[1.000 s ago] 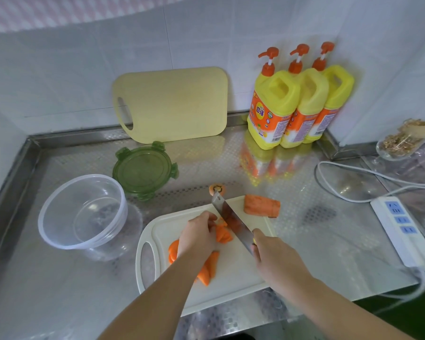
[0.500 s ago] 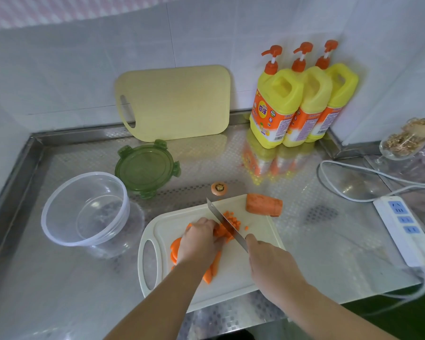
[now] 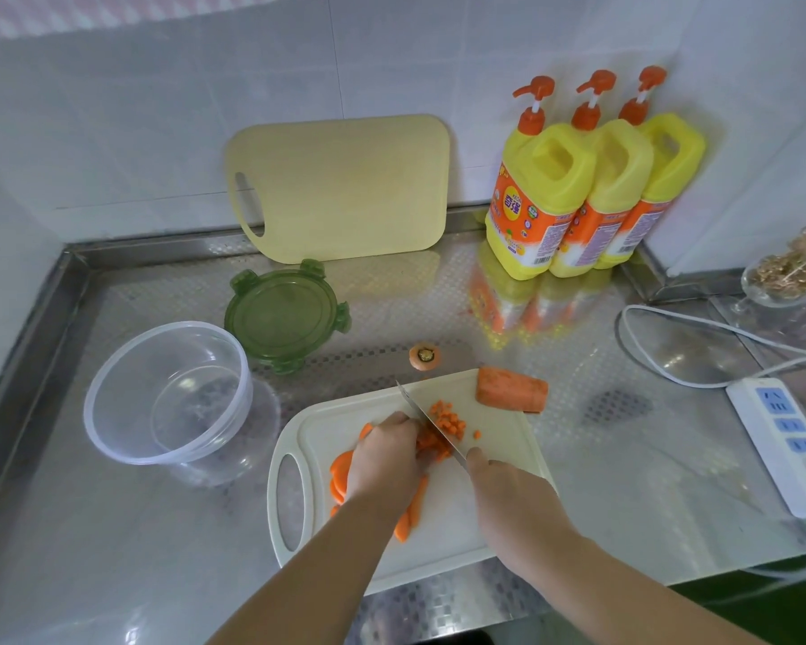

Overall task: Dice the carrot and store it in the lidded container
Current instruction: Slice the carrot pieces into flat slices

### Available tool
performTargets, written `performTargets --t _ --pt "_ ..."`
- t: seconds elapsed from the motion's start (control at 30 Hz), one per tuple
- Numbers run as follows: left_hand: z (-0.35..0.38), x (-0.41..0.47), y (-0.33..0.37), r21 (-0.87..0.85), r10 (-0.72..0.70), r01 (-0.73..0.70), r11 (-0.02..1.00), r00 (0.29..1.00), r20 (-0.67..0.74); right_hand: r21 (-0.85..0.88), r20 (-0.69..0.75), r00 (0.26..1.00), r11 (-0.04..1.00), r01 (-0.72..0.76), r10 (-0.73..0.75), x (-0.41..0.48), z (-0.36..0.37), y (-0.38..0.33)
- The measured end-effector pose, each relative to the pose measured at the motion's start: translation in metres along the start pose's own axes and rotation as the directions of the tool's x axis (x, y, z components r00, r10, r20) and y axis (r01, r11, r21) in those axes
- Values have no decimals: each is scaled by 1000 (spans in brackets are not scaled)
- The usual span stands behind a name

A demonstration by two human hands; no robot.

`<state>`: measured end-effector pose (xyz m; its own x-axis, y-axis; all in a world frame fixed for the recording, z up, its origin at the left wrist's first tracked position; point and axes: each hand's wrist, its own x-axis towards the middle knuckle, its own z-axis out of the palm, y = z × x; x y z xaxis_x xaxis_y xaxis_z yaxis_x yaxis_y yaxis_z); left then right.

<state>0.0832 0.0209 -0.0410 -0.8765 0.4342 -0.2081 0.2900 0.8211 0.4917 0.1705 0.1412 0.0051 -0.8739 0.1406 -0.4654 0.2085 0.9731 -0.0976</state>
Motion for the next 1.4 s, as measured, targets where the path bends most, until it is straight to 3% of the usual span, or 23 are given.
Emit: performTargets --t 0.13,0.27,0.4,1.03,1.2,1.4 --pt "-1 -1 0 16 -7 7 1000 1000 0 58 4 1000 998 2 -2 4 5 5" --pt "0 -3 -2 7 -43 43 999 999 -3 201 -93 996 979 15 4 3 4 16" --pt "-1 -4 -3 -16 -66 66 998 998 -6 182 -172 985 982 53 -21 -2 -1 14" --pt "2 -1 -3 -11 -17 16 1000 999 -32 55 -47 999 998 2 1 -4 4 -3" --pt "2 0 -4 -37 -3 2 999 999 -34 62 5 1000 998 4 -5 2 4 -3" --pt "1 -1 -4 -19 -2 2 1000 1000 -30 120 -34 999 993 21 -17 9 8 6"
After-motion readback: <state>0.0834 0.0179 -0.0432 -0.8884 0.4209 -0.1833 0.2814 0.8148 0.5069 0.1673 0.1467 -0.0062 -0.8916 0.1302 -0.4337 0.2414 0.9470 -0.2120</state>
